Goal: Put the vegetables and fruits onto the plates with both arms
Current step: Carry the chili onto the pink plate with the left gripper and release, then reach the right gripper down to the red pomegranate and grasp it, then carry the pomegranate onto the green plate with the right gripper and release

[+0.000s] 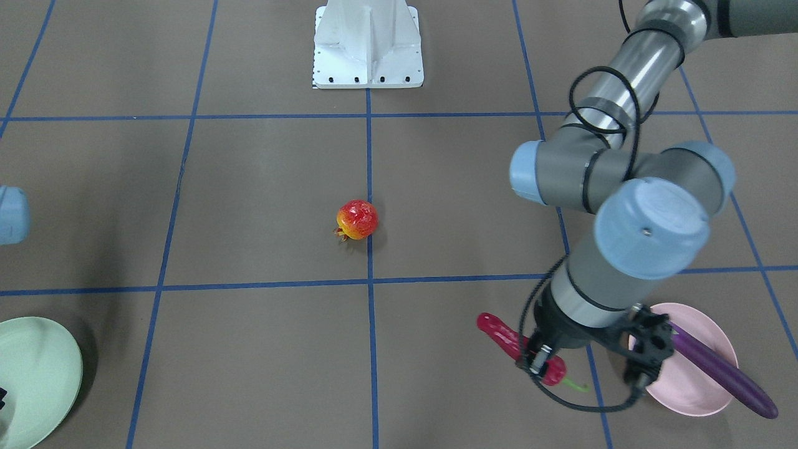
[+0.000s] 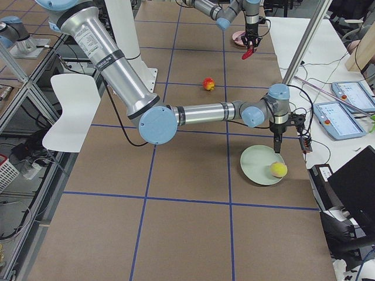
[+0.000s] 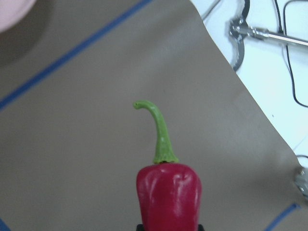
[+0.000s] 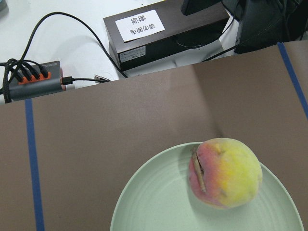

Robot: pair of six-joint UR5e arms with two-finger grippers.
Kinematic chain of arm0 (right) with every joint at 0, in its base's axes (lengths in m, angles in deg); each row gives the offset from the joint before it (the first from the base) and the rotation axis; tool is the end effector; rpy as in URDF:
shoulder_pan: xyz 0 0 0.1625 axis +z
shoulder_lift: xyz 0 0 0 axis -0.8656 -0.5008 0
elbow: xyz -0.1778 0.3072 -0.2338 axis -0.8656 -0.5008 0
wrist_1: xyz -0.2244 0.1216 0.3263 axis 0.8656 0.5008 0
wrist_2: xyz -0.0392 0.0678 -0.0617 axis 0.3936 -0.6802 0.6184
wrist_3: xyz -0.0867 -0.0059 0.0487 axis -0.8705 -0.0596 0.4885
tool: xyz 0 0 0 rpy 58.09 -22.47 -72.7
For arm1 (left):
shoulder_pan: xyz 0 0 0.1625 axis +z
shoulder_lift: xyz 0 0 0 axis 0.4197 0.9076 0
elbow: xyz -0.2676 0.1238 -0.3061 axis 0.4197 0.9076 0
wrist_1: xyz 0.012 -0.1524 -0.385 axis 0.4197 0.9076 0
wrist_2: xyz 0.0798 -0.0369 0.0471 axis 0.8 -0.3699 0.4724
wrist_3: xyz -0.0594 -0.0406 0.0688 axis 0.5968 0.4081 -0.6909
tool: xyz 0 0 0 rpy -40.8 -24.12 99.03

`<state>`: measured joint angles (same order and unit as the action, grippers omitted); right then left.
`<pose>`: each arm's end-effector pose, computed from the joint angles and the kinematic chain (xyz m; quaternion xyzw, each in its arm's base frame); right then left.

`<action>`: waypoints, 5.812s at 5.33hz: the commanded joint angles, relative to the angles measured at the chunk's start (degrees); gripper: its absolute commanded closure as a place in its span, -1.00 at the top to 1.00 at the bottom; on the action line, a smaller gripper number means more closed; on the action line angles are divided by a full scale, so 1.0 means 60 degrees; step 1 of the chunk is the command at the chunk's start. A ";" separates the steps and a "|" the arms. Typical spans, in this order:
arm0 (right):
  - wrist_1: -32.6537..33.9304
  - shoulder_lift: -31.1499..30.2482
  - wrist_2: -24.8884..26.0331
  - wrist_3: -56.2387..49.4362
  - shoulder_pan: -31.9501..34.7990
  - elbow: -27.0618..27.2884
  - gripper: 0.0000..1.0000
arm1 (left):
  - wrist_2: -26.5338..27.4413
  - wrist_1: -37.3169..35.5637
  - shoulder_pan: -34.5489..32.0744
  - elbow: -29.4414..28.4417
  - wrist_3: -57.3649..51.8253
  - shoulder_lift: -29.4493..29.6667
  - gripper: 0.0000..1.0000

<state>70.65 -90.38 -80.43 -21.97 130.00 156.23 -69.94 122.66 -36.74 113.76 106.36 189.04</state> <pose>-0.1756 -0.7336 0.4718 0.0947 -0.3542 0.1624 0.9161 0.3260 -0.7721 0.2799 -0.0695 0.3951 -0.4034 0.8224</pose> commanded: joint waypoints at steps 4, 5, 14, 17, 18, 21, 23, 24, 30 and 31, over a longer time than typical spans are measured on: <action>0.0456 -0.1145 -0.1634 0.1112 -0.0367 0.2595 1.00 | 0.1363 0.2778 -0.0992 -0.4233 -0.0909 -0.0261 -1.00; 0.0937 -0.1191 -0.1635 0.1126 -0.0512 0.3008 1.00 | 0.1291 0.3117 -0.0787 -0.4339 -0.0895 -0.0260 -1.00; 0.1131 0.1211 0.3535 1.1568 -0.6824 0.3746 1.00 | -0.0072 0.2417 -0.0477 -0.0899 -0.0619 -0.1549 1.00; 0.1248 0.1269 0.3434 1.1600 -0.6900 0.3364 1.00 | -0.0072 0.2403 -0.0404 -0.0694 -0.0296 -0.1549 1.00; 0.1743 0.1531 0.3419 1.1600 -0.6900 0.3350 0.99 | -0.0072 0.2403 -0.0389 -0.0620 -0.0178 -0.1549 1.00; 0.1674 0.1592 0.3477 1.1820 -0.7046 0.3043 0.99 | -0.0072 0.2403 -0.0345 -0.0546 -0.0016 -0.1549 1.00; 0.1645 0.1607 0.3492 1.1821 -0.7076 0.2998 -0.25 | -0.0072 0.2417 -0.0258 -0.0488 0.0189 -0.1549 1.00; 0.1616 0.1548 0.3434 1.1486 -0.7047 0.3012 -0.99 | -0.0072 0.2403 -0.0257 -0.0473 0.0204 -0.1549 1.00; 0.2334 0.0332 0.0312 0.1598 -0.0490 0.0491 -1.00 | -0.0600 0.0866 0.0342 0.2894 0.0658 -0.2223 1.00; 0.1449 0.0347 0.1300 0.1508 -0.0426 -0.0464 -1.00 | -0.0556 0.0763 0.0387 0.2954 0.0658 -0.2237 1.00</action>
<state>83.01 -88.39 -76.77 -10.09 126.21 159.02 -73.46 127.78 -34.72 130.96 110.32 175.71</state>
